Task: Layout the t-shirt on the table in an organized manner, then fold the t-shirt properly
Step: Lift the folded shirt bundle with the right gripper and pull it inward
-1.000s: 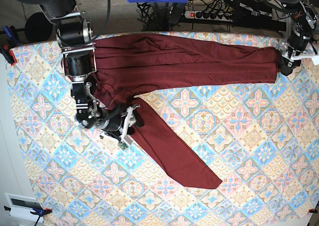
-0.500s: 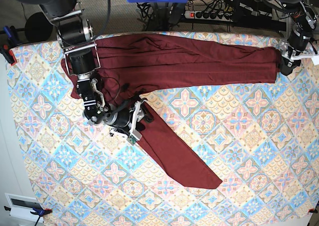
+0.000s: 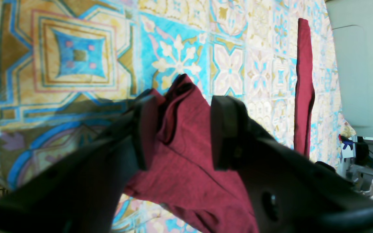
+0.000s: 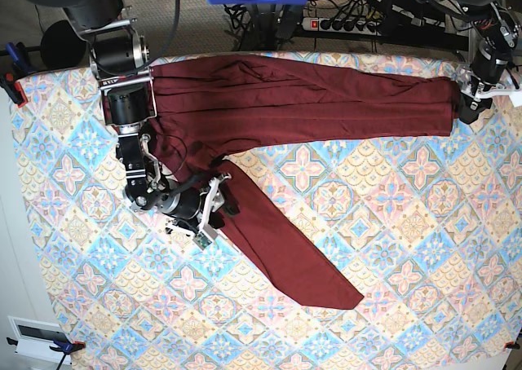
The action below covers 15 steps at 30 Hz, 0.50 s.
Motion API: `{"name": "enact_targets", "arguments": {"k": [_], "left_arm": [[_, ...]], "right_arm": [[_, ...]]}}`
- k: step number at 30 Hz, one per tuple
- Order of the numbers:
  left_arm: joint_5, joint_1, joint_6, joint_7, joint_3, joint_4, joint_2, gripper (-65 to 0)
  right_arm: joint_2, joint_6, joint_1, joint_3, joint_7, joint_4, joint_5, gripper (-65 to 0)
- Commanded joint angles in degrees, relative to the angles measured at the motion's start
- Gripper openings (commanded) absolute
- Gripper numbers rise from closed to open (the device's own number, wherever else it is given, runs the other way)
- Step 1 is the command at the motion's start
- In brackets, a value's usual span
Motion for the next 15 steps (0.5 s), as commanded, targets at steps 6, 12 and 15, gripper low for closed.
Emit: {"name": "enact_targets", "arguments": {"k": [6, 12, 15], "left_arm": [[-0.9, 0.2, -0.6, -0.6, -0.3, 0.9, -1.0, -38.8], [-0.9, 0.2, -0.6, -0.6, -0.3, 0.9, -1.0, -38.8], [-0.9, 0.2, -0.6, -0.6, -0.3, 0.9, -1.0, -38.8]], "right_arm": [[0.3, 0.1, 1.7, 0.3, 1.5, 0.9, -6.5, -39.6], [0.3, 0.1, 1.7, 0.3, 3.2, 0.8, -6.6, -39.6], [0.3, 0.1, 1.7, 0.3, 3.2, 0.8, -6.6, -39.7]]}}
